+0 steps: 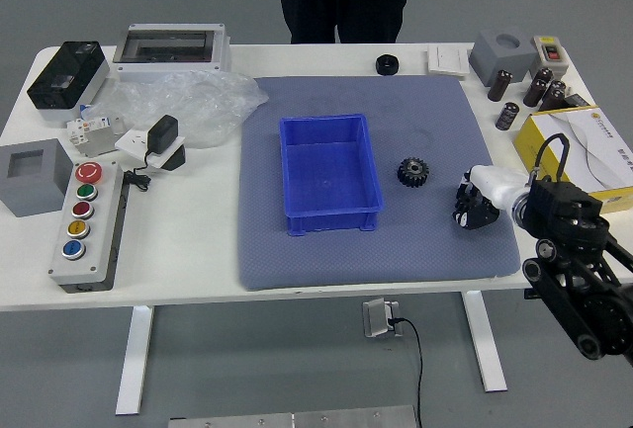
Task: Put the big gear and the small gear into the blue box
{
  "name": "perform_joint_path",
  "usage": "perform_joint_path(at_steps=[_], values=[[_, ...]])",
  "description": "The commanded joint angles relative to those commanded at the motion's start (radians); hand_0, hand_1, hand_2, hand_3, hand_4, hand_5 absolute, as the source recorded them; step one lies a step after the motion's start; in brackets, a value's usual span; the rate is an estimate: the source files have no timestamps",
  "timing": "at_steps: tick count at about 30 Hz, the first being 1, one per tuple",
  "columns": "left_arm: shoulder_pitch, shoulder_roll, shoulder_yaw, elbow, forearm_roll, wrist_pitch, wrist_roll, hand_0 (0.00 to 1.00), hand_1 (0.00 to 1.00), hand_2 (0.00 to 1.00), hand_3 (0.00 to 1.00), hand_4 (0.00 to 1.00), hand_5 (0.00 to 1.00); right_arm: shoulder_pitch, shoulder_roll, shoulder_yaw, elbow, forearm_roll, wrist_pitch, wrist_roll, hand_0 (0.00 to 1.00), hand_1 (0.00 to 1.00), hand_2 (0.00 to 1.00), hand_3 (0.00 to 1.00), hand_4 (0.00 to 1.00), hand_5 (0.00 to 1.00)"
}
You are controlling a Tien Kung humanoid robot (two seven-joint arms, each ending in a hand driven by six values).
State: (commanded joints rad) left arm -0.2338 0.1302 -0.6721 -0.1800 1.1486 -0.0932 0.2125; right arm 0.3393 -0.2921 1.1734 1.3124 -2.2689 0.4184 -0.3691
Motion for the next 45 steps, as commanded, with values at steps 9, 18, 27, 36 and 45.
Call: perform_joint_path(at_steps=[9,18,27,36,45], values=[[-0.001,0.000,-0.002,0.000,0.001,0.001,-0.001,0.779,0.748,0.739,0.674,0.546,0.245,0.005,-0.002,0.001,-0.007,0.000,-0.006,0.002,0.607,0.493,0.523,0.584,0.576,0.252],[-0.001,-0.001,-0.002,0.000,0.000,0.001,0.000,0.779,0.747,0.738,0.674,0.546,0.245,0.005,-0.002,0.000,-0.013,0.000,-0.014,0.008,0.601,0.477,0.511,0.569,0.524,0.190],[-0.002,-0.001,-0.003,0.000,0.000,0.001,-0.001,0.779,0.747,0.737,0.674,0.546,0.245,0.006,-0.001,0.001,-0.021,0.000,-0.030,0.014,0.607,0.462,0.492,0.533,0.453,0.063],[-0.002,-0.001,-0.004,0.000,0.001,0.001,-0.001,0.779,0.747,0.737,0.674,0.547,0.244,0.009,-0.001,0.007,-0.017,0.000,-0.040,0.017,0.607,0.456,0.477,0.514,0.459,0.064],[-0.002,0.000,-0.005,0.000,0.001,0.001,0.000,0.779,0.747,0.737,0.675,0.548,0.244,0.017,-0.004,0.021,0.003,0.000,-0.042,0.015,0.602,0.449,0.464,0.490,0.481,0.085]])
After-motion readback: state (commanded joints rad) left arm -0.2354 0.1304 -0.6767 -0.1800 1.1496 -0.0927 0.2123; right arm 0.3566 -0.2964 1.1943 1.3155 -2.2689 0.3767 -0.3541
